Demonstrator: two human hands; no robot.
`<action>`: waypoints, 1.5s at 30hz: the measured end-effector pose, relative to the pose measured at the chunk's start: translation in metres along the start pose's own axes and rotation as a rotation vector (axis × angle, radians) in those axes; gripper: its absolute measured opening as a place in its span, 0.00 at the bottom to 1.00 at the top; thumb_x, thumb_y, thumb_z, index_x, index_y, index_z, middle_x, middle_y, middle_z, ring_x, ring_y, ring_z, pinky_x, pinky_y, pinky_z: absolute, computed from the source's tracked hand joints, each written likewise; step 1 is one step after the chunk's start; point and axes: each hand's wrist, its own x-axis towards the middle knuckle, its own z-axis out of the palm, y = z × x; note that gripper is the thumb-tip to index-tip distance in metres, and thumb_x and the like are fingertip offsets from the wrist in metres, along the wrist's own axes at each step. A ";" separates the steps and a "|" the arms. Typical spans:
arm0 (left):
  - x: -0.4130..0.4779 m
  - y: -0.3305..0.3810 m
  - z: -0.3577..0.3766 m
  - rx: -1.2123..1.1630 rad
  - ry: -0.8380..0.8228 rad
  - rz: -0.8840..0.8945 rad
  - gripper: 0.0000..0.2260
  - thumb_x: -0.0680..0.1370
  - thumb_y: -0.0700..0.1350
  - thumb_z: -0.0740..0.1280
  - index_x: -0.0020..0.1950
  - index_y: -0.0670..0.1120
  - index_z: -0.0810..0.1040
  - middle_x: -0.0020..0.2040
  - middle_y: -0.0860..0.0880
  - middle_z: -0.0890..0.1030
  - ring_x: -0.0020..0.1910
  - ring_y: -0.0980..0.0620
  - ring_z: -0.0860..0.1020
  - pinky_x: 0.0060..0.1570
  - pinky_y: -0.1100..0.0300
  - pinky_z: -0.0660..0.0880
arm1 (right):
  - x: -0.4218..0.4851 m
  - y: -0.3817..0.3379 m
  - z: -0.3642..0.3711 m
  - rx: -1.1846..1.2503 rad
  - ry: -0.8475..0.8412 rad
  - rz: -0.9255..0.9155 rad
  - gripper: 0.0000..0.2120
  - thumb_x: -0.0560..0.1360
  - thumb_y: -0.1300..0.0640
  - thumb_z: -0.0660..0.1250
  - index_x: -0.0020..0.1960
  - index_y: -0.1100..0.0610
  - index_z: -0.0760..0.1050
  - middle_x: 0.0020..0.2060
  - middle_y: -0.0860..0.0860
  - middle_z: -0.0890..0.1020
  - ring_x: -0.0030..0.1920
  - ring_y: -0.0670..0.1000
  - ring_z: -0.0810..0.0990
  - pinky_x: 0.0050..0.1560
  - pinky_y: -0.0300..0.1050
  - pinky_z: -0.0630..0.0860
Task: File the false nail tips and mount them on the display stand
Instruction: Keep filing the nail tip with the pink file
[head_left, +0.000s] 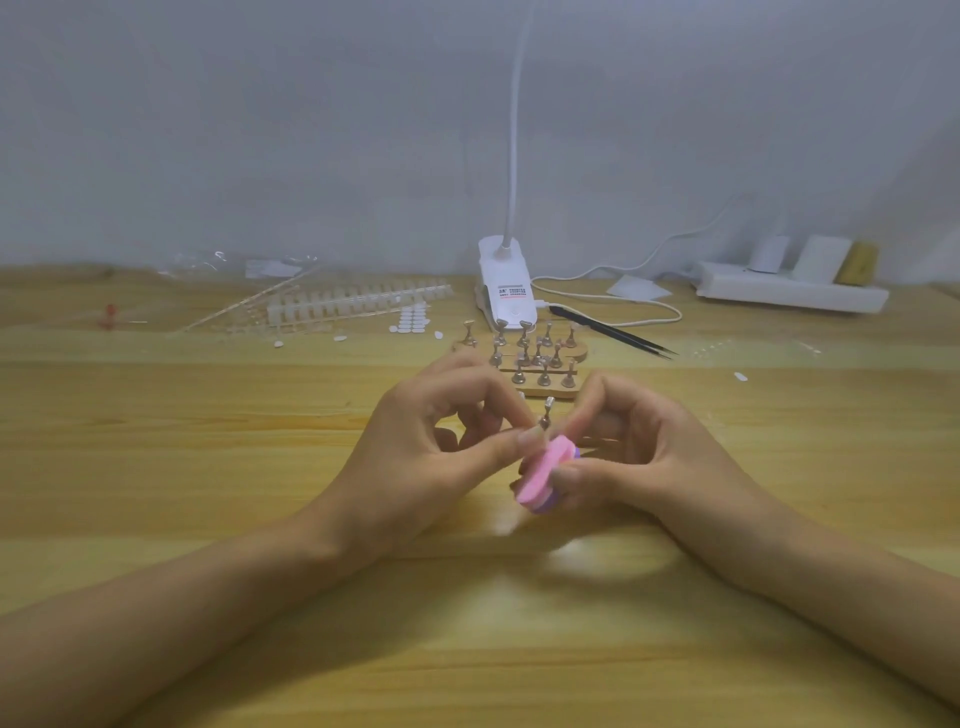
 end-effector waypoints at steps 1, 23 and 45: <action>0.000 0.000 0.000 0.001 0.005 -0.001 0.04 0.71 0.47 0.74 0.39 0.48 0.82 0.40 0.52 0.75 0.37 0.55 0.73 0.32 0.50 0.70 | 0.000 0.000 0.001 0.009 0.009 -0.015 0.12 0.69 0.59 0.79 0.43 0.55 0.75 0.46 0.58 0.85 0.44 0.58 0.87 0.39 0.44 0.82; 0.001 0.000 -0.001 0.013 0.031 -0.018 0.05 0.70 0.47 0.74 0.38 0.48 0.81 0.39 0.53 0.74 0.36 0.55 0.73 0.31 0.53 0.69 | 0.000 -0.001 -0.001 0.069 0.117 -0.020 0.13 0.67 0.58 0.77 0.44 0.57 0.74 0.48 0.58 0.86 0.45 0.56 0.87 0.40 0.42 0.81; 0.000 -0.002 -0.001 0.029 0.003 0.040 0.06 0.72 0.49 0.74 0.40 0.49 0.81 0.42 0.49 0.74 0.38 0.51 0.73 0.29 0.43 0.70 | 0.001 0.000 -0.002 0.086 0.109 0.007 0.13 0.68 0.58 0.78 0.44 0.56 0.74 0.47 0.56 0.86 0.45 0.55 0.87 0.40 0.41 0.82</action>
